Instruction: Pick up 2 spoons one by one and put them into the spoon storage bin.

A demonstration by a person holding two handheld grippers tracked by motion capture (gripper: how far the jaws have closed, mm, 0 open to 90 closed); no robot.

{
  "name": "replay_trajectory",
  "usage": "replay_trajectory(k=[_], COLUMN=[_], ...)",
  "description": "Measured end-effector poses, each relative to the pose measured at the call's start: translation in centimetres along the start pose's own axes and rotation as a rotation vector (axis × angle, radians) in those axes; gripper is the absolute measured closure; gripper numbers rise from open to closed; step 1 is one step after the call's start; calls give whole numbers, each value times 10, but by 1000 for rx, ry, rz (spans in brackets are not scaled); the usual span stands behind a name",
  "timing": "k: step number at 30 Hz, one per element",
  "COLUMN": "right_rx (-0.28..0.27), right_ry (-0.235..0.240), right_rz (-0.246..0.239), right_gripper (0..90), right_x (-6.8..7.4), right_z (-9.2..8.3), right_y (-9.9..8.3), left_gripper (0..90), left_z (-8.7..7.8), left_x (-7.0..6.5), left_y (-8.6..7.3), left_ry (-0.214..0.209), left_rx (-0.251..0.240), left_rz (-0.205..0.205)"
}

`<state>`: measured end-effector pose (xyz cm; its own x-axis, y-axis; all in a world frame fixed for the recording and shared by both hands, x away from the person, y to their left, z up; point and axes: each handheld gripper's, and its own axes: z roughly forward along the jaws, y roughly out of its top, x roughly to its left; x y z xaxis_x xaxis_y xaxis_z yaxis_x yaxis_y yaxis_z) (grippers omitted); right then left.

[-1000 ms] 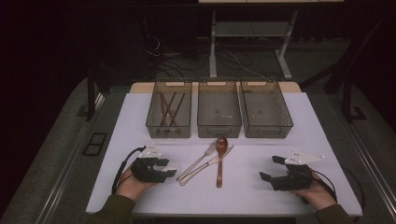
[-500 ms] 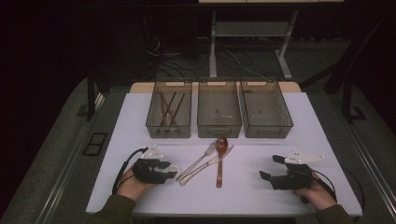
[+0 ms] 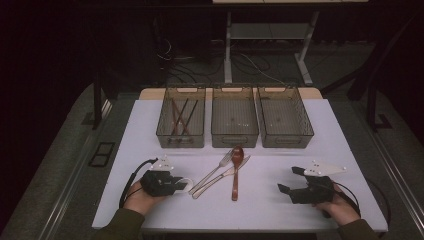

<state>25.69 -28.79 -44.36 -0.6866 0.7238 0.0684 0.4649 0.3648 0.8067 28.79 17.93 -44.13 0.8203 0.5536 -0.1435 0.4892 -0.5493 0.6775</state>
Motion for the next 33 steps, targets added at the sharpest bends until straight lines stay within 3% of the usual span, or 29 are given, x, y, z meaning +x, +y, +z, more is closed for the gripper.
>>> replay_trajectory(k=[8,22,33], right_rx=[3,-4,-20], right_ry=[1,4,10], right_rz=[-2,-5,-16], right_gripper=[179,178,178], right_x=[0,1,8], right_z=[0,-1,6], right_y=[0,0,4], left_gripper=[823,831,831], left_z=[-4,-7,-15], left_x=[0,0,-1], left_y=[1,2,2], left_ry=[-4,26,31], left_rx=[-11,0,-33], left_rz=[-8,15,11])
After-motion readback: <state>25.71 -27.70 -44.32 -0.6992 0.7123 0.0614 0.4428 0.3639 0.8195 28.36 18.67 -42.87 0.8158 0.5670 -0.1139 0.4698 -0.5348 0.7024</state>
